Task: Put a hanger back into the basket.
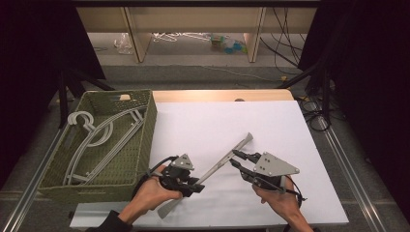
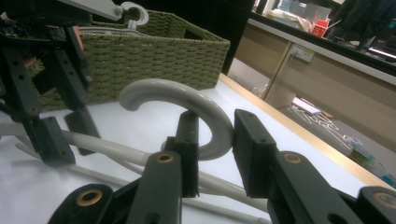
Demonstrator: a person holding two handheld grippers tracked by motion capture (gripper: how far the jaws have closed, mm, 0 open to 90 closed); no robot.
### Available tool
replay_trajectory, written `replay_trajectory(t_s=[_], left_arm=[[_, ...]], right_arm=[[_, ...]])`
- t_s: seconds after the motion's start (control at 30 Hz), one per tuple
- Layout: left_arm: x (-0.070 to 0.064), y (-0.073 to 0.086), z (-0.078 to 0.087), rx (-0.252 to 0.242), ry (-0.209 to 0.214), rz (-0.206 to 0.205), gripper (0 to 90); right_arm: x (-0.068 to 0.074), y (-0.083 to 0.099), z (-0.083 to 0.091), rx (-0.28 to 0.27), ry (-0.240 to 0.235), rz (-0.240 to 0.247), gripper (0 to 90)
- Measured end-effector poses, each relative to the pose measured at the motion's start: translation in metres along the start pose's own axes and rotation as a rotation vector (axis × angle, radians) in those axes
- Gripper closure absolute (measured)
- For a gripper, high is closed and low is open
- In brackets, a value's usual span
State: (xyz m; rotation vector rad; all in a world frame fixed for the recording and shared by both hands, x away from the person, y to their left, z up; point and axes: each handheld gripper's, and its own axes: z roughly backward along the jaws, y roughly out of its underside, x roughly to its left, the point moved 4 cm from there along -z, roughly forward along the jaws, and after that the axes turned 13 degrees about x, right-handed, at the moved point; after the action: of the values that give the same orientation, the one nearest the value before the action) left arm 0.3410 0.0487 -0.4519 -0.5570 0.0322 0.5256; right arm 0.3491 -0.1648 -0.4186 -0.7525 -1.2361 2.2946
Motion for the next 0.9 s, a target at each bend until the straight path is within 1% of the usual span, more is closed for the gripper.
replay_trajectory(t_s=[0.03,0.07,0.1,0.13,0.17,0.2,0.23,0.27,0.3,0.33,0.37,0.4,0.43,0.5,0.57,0.6,0.67,0.73,0.77,0.8,0.83,0.87,0.9], left_arm=[[-0.002,-0.002,-0.001,0.019,-0.032,-0.021,68.3],[0.000,-0.003,-0.001,0.088,-0.082,-0.086,67.2],[0.000,-0.003,-0.001,0.088,-0.082,-0.086,66.2],[-0.001,-0.004,-0.003,0.101,-0.088,-0.101,65.1],[-0.002,-0.005,-0.004,0.107,-0.087,-0.091,65.1],[-0.003,-0.006,-0.006,0.095,-0.100,-0.063,63.7],[-0.003,-0.006,-0.006,0.095,-0.100,-0.063,62.9],[-0.001,-0.007,-0.004,0.106,-0.126,-0.081,63.2],[-0.002,-0.008,-0.004,0.101,-0.137,-0.063,63.2],[-0.002,-0.008,-0.002,0.126,-0.137,-0.075,62.9],[-0.002,-0.009,-0.001,0.123,-0.147,-0.076,62.3],[-0.001,-0.013,-0.002,0.086,-0.189,-0.043,61.5],[-0.001,-0.013,-0.002,0.086,-0.189,-0.043,61.7],[0.001,-0.018,-0.003,0.075,-0.203,-0.040,62.4],[0.000,-0.023,-0.007,0.073,-0.200,-0.044,62.6],[0.000,-0.026,-0.009,0.074,-0.205,-0.052,62.6],[0.000,-0.030,-0.012,0.069,-0.219,-0.055,63.6],[0.001,-0.033,-0.013,0.067,-0.225,-0.066,68.5],[0.001,-0.034,-0.013,0.070,-0.216,-0.057,68.5],[0.001,-0.034,-0.013,0.068,-0.216,-0.066,72.4],[0.001,-0.034,-0.012,0.062,-0.227,-0.067,74.6],[0.001,-0.033,-0.011,0.064,-0.235,-0.068,76.8],[0.002,-0.033,-0.010,0.067,-0.244,-0.072,76.8]], right_arm=[[0.000,-0.001,0.000,0.000,0.000,0.001,72.6],[-0.001,-0.001,-0.001,0.001,0.001,-0.007,72.6],[-0.001,-0.001,-0.001,-0.001,0.000,-0.009,72.5],[-0.001,-0.001,-0.001,0.002,-0.004,-0.012,72.5],[-0.001,-0.001,-0.001,0.002,-0.004,-0.012,72.5],[-0.001,-0.002,-0.001,0.001,-0.007,-0.009,72.3],[-0.001,-0.002,-0.001,0.002,-0.007,-0.007,72.3],[-0.001,-0.002,-0.001,0.002,-0.009,-0.008,72.3],[-0.001,-0.002,-0.001,0.002,-0.009,-0.008,72.3],[0.000,-0.003,-0.002,-0.001,-0.012,-0.005,72.3],[0.000,-0.003,-0.002,-0.001,-0.012,-0.008,72.3],[-0.001,-0.004,-0.002,-0.003,-0.015,-0.006,72.1],[-0.001,-0.004,-0.002,-0.003,-0.015,-0.006,72.1],[0.000,-0.004,-0.003,-0.002,-0.018,-0.010,71.9],[0.000,-0.006,-0.003,-0.003,-0.018,-0.009,71.2],[0.000,-0.006,-0.003,-0.003,-0.018,-0.009,71.2],[-0.001,-0.006,-0.004,-0.004,-0.016,-0.008,71.0],[0.000,-0.006,-0.004,-0.004,-0.018,-0.016,70.3],[0.000,-0.006,-0.004,-0.004,-0.018,-0.016,70.3],[0.000,-0.006,-0.004,-0.005,-0.016,-0.017,69.7],[-0.001,-0.006,-0.004,-0.010,-0.009,-0.019,69.1],[-0.001,-0.007,-0.004,-0.011,-0.014,-0.025,66.4],[-0.001,-0.007,-0.004,-0.011,-0.014,-0.025,66.4]])
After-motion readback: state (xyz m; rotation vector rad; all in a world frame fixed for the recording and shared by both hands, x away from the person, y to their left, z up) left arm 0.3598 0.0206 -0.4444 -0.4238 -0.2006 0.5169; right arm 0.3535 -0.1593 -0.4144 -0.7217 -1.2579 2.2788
